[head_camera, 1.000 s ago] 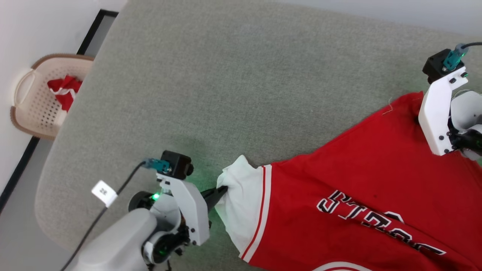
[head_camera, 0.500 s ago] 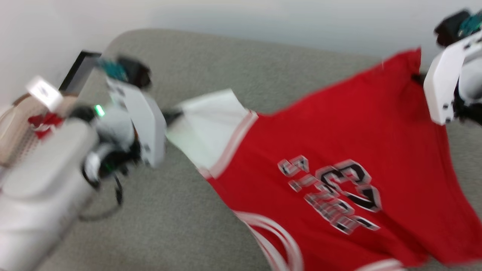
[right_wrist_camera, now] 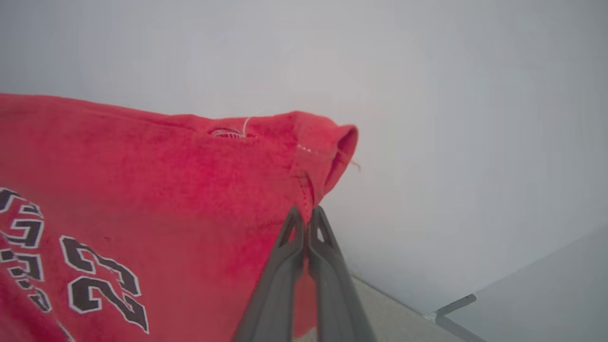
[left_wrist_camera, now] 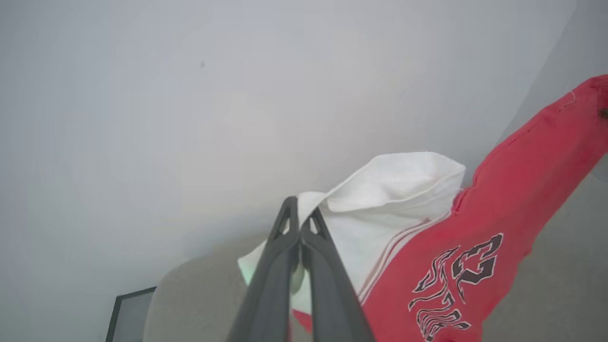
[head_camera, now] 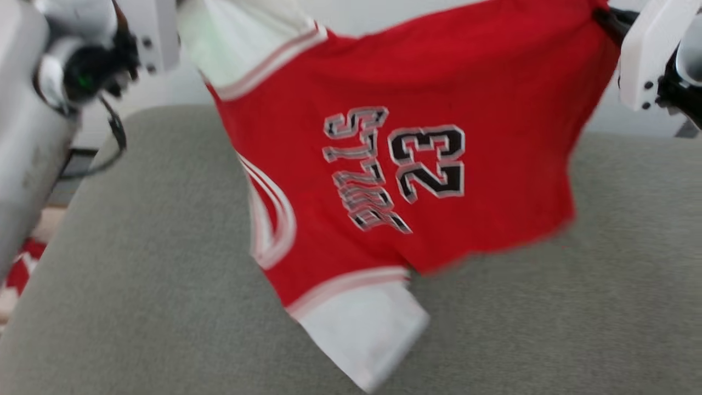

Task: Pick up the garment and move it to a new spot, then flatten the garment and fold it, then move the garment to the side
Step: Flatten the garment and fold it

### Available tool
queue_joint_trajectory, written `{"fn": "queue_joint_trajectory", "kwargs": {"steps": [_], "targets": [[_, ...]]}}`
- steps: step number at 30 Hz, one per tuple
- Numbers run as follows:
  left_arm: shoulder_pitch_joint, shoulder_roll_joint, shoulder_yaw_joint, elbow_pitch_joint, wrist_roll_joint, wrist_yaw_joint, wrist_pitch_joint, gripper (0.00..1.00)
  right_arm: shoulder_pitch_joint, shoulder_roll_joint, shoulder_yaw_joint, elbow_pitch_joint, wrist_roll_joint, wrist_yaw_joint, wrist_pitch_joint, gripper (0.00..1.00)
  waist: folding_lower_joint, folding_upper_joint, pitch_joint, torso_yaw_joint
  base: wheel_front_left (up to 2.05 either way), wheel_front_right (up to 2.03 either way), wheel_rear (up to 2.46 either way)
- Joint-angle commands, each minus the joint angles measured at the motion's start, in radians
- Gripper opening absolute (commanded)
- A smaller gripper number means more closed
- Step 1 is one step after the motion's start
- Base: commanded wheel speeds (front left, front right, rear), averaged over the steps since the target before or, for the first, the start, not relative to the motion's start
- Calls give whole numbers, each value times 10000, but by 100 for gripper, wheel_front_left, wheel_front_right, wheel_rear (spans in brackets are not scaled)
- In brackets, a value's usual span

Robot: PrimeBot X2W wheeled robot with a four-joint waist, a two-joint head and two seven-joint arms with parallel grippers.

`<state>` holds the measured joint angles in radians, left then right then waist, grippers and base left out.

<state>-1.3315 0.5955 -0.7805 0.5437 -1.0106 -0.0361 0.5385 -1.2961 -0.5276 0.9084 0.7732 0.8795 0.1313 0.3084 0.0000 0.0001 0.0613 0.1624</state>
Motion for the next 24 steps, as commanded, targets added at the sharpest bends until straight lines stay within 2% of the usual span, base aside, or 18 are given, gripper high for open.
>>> {"fn": "queue_joint_trajectory", "kwargs": {"steps": [1, 8, 14, 18, 24], "targets": [[-210, -31, 30, 132, 106, -96, -97, 0, -131, 20, -117, 26, -34, -10, -68, 0, 0, -1, -495, -485, 0, 0, 0], [-1477, -77, 123, 1223, 282, -496, -204, 0, -465, 273, -408, -298, -542, -10, -3, 0, 0, -1, -723, -979, 0, 0, 0], [-2253, -73, 106, 1810, 383, -687, -168, 0, -507, 194, -687, -953, -749, -10, 478, 0, 0, -1, -519, -1261, 0, 0, 0], [-2734, -145, 150, 2051, 381, -757, -202, 0, -639, 3, -1183, -1292, -871, -10, 724, 0, 0, -1, 79, -1312, 0, 0, 0], [-3662, -209, 183, 2158, 738, -806, -829, 0, -1171, 115, -2145, -1391, -1397, -10, 777, 0, 0, -1, 1889, -1339, 0, 0, 0]]}}
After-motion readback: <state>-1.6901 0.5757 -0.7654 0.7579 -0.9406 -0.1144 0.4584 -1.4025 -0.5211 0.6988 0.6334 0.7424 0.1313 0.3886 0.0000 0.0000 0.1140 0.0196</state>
